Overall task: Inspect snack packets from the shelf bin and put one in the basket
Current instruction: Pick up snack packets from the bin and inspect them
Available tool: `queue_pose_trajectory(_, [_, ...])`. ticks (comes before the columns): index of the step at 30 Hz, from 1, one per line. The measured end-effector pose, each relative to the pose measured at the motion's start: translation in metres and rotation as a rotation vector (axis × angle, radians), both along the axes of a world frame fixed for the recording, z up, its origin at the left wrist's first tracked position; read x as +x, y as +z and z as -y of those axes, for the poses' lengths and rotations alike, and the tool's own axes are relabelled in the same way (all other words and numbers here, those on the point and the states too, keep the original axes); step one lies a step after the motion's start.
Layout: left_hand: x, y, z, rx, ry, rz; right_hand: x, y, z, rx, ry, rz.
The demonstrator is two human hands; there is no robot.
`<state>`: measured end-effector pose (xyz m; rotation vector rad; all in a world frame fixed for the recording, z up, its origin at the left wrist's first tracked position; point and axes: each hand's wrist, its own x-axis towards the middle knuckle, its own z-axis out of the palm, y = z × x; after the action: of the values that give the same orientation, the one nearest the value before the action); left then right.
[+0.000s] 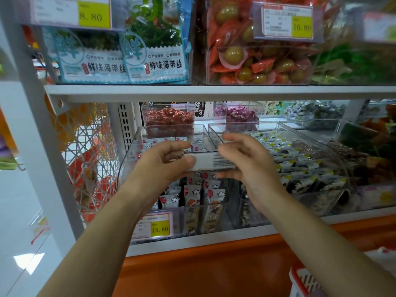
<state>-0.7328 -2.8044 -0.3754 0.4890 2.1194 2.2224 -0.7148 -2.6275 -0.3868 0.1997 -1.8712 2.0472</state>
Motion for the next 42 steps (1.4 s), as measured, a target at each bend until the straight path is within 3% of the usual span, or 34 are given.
queue_pose_trajectory(10, [0.006,0.0,-0.007,-0.219,-0.026,-0.186,-0.002,-0.001,0.001,0.154,-0.298,-0.029])
queue_pose_trajectory(12, [0.002,-0.004,-0.006,-0.183,-0.026,-0.129,-0.003,-0.003,-0.001,0.151,-0.228,-0.003])
queue_pose_trajectory(15, [-0.006,-0.009,-0.004,-0.033,0.03,0.051,-0.002,-0.005,-0.006,0.091,0.065,0.034])
queue_pose_trajectory(18, [-0.013,-0.011,-0.003,-0.004,0.107,0.117,-0.005,-0.006,-0.011,0.229,0.136,0.038])
queue_pose_trajectory(20, [-0.019,-0.011,-0.004,-0.131,0.188,0.044,-0.009,-0.003,-0.013,0.234,0.08,0.03])
queue_pose_trajectory(23, [-0.037,-0.008,-0.005,-0.468,0.417,-0.211,-0.024,0.007,-0.019,0.159,-0.088,0.008])
queue_pose_trajectory(25, [-0.06,-0.007,-0.011,-0.676,0.453,-0.314,-0.04,0.014,-0.022,0.108,-0.164,0.013])
queue_pose_trajectory(30, [-0.116,-0.017,-0.035,-1.42,0.199,-0.303,-0.089,0.022,-0.021,0.148,-0.235,0.061])
queue_pose_trajectory(32, [-0.132,-0.023,-0.039,-1.617,0.095,-0.306,-0.107,0.022,-0.019,0.216,-0.264,0.049])
queue_pose_trajectory(33, [-0.138,-0.027,-0.039,-1.676,0.07,-0.322,-0.115,0.022,-0.017,0.258,-0.268,0.04])
queue_pose_trajectory(37, [-0.144,-0.033,-0.037,-1.542,0.105,-0.264,-0.139,0.024,-0.008,0.419,-0.258,-0.007])
queue_pose_trajectory(42, [-0.135,-0.032,-0.031,-1.577,0.081,-0.326,-0.165,0.026,0.01,0.726,-0.219,-0.035])
